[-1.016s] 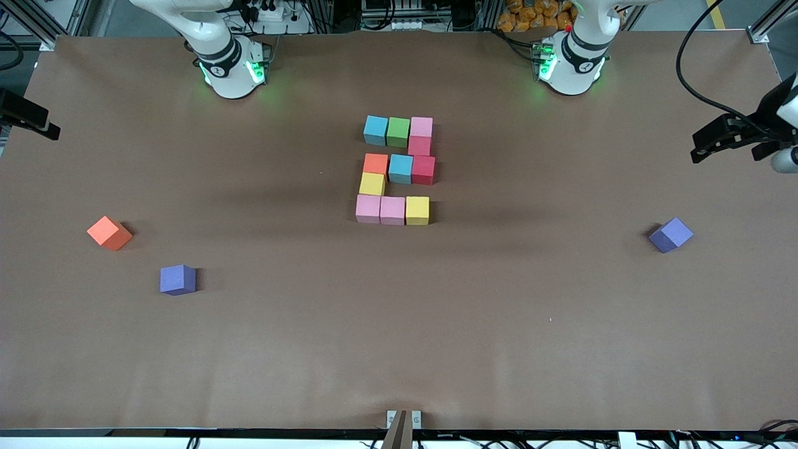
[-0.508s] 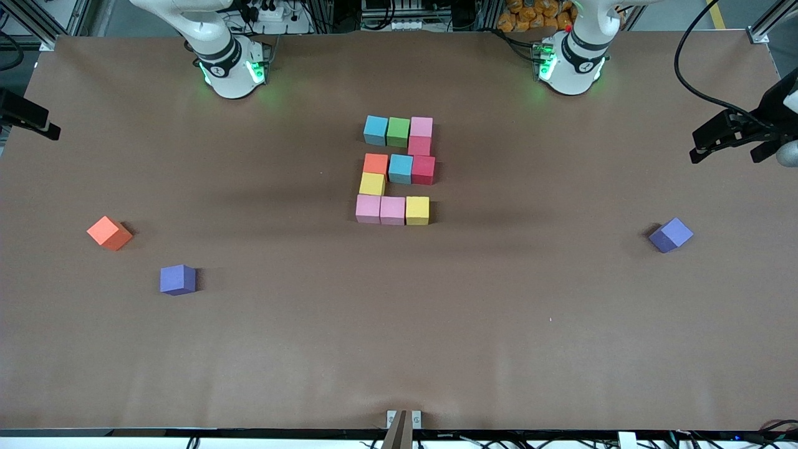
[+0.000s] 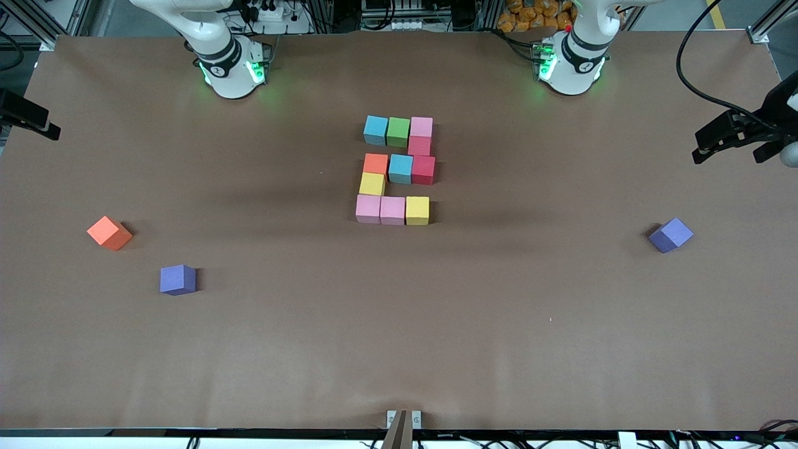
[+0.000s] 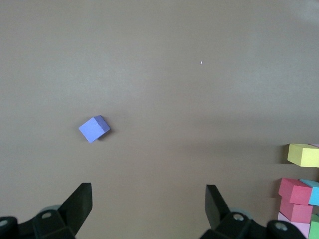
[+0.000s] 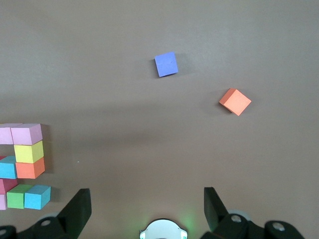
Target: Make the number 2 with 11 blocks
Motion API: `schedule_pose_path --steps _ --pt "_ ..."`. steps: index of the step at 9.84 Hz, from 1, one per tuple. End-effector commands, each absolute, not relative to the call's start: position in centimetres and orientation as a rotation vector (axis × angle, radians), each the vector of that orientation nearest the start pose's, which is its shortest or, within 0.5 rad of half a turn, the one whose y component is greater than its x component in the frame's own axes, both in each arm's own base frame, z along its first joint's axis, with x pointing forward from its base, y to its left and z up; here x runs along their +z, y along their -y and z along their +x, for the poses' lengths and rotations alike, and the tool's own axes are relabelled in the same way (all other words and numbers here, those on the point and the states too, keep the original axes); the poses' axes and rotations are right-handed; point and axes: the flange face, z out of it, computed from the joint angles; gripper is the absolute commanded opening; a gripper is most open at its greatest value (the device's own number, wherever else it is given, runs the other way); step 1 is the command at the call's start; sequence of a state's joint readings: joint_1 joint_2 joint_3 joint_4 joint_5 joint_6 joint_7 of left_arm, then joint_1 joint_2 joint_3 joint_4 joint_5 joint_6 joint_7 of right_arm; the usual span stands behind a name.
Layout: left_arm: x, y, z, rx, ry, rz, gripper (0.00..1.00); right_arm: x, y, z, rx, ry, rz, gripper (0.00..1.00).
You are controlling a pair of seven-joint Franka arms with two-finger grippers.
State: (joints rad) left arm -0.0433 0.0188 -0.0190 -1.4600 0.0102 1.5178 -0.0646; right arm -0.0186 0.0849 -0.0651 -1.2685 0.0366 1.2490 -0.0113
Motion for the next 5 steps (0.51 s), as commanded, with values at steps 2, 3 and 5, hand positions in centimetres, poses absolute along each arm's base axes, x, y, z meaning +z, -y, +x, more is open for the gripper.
schedule_pose_path --steps 2,3,5 --pt "66.5 3.8 55.1 -0.075 -0.046 -3.105 1.00 69.1 3.1 54.3 0.153 -0.105 -3.100 1.00" --pt "66.7 4.2 54.9 -0.075 -0.057 -3.107 1.00 68.9 3.1 54.4 0.158 -0.105 -3.100 1.00" --pt "66.5 6.4 54.6 -0.062 -0.121 -3.102 1.00 68.8 3.1 54.4 0.160 -0.107 -3.100 1.00"
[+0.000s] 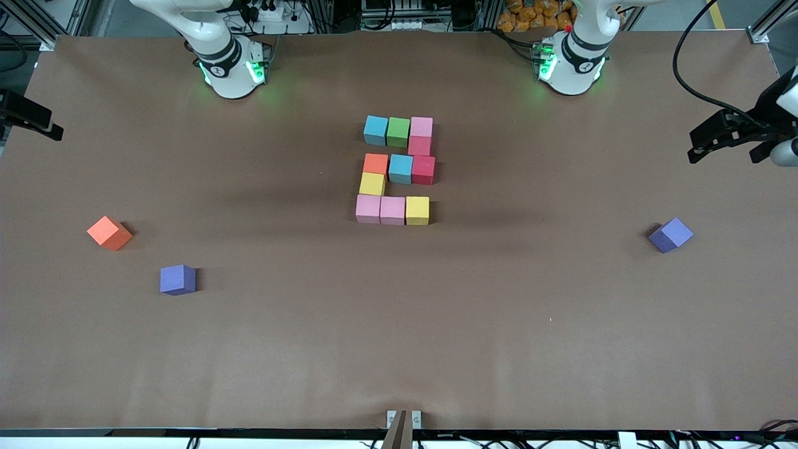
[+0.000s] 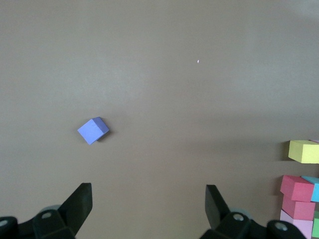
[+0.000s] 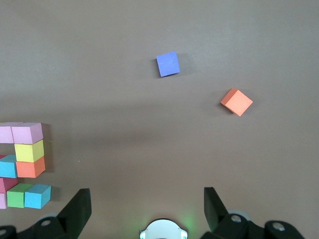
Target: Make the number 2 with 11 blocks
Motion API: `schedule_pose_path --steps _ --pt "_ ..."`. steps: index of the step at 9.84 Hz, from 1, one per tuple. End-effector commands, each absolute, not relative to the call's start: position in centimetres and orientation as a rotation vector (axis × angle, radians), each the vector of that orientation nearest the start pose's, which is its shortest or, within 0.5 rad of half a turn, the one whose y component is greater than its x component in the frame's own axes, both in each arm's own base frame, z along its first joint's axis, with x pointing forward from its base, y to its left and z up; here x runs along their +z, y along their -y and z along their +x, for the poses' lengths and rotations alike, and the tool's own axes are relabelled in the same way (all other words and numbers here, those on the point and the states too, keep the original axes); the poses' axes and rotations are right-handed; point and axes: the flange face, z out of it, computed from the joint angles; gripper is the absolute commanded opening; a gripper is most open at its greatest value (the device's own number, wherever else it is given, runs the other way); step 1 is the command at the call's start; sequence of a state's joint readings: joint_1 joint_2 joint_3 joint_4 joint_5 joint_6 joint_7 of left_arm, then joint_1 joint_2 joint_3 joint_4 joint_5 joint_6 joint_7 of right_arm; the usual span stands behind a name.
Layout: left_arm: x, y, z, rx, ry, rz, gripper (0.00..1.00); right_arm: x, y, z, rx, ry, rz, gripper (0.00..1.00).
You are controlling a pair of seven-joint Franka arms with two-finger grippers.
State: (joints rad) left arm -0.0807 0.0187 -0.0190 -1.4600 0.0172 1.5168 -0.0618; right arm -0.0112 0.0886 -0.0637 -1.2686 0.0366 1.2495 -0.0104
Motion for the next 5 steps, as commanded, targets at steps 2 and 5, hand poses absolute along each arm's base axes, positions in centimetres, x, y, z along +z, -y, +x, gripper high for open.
schedule_pose_path --steps 2,5 --pt "66.52 7.54 54.50 -0.062 -0.151 -3.109 1.00 68.83 3.12 54.39 0.158 -0.106 -3.102 1.00" --pt "66.50 7.44 54.50 -0.060 -0.148 -3.107 1.00 68.83 3.12 54.39 0.158 -0.106 -3.102 1.00"
